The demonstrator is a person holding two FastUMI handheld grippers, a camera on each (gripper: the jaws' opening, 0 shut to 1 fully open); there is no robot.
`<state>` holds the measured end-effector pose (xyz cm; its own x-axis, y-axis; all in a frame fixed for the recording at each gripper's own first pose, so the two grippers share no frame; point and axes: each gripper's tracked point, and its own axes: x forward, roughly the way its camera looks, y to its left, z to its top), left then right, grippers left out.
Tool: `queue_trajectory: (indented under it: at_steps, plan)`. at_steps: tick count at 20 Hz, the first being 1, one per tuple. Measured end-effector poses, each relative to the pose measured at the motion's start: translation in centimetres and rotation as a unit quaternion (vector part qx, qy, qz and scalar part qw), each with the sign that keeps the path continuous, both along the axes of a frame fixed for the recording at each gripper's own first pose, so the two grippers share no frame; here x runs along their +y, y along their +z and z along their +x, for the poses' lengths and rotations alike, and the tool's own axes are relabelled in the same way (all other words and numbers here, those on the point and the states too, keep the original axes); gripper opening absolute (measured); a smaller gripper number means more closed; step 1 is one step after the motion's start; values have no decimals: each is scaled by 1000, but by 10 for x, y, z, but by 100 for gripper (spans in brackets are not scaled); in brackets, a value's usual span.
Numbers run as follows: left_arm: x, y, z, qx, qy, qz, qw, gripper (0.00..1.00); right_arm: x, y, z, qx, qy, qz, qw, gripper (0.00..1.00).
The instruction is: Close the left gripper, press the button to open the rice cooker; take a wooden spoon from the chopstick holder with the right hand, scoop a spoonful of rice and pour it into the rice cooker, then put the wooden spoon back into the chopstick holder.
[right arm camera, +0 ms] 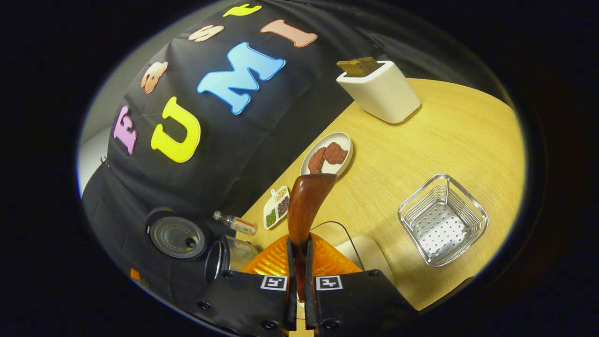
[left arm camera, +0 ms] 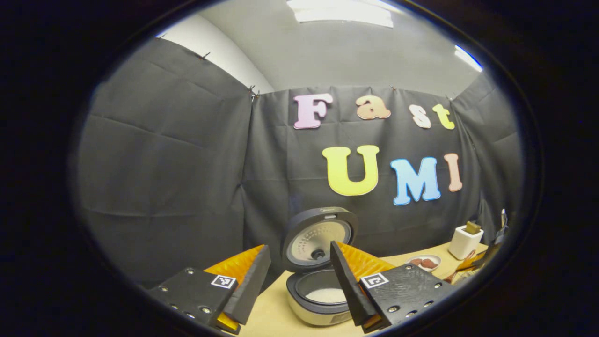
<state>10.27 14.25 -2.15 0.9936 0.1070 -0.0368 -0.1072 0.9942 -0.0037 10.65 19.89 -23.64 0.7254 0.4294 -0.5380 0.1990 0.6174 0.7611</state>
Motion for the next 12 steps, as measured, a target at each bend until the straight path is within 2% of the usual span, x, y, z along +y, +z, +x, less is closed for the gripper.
queue_trajectory:
  at_steps: [4,5,6,12]
  plan:
    - [3,0,1,-3,3,-4,1000,80,2,26,13,-13,-17,40,999,8]
    - [4,0,0,-3,4,-5,1000,80,5,30,17,-16,-16,45,999,5]
    - [7,0,-1,-3,7,-4,1000,81,9,36,21,-19,-14,51,998,8]
    - [29,-3,-5,-1,26,0,1000,81,51,63,42,-37,3,89,995,8]
